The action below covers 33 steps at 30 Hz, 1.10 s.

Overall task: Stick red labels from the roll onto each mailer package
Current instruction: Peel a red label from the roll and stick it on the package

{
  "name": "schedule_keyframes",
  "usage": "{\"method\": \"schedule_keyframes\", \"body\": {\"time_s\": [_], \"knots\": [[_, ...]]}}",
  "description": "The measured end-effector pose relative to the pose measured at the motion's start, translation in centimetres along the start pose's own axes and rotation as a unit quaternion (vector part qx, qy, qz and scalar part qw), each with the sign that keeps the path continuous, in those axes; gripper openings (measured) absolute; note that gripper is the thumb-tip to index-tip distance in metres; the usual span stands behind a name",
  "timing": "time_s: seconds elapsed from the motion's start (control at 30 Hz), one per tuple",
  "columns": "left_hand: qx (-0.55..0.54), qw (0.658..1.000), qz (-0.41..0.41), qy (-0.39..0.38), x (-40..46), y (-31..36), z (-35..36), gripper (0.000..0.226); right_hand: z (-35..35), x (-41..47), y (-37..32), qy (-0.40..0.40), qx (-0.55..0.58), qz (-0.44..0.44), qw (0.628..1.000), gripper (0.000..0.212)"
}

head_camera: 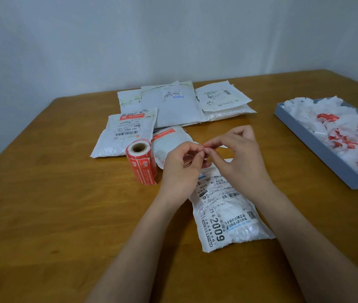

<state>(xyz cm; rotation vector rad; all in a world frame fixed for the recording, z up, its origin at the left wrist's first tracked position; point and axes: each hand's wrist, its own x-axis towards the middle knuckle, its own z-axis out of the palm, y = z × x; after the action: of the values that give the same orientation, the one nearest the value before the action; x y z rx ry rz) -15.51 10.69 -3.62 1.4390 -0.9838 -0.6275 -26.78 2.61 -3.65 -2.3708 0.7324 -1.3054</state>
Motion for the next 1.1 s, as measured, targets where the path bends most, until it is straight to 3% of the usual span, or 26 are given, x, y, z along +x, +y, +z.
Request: {"method": "schedule_keyframes", "body": {"time_s": [0.77, 0.93, 1.03, 1.1], "knots": [[-0.002, 1.000, 0.006, -0.002, 0.15, -0.42, 0.15, 0.009, -0.43, 0.04, -0.74, 0.000, -0.035, 0.021, 0.999, 0.003], [0.004, 1.000, -0.005, -0.004, 0.06, -0.15, 0.10, 0.008, -0.72, 0.19, -0.71, 0.008, 0.005, 0.064, 0.998, 0.018], [0.004, 1.000, -0.013, 0.003, 0.11, -0.15, 0.07, 0.008, -0.73, 0.28, -0.58, 0.012, 0.029, 0.109, 0.994, 0.004], [-0.002, 1.000, -0.020, 0.009, 0.13, -0.14, 0.06, 0.009, -0.75, 0.36, -0.26, 0.008, 0.031, 0.136, 0.990, 0.008]]}}
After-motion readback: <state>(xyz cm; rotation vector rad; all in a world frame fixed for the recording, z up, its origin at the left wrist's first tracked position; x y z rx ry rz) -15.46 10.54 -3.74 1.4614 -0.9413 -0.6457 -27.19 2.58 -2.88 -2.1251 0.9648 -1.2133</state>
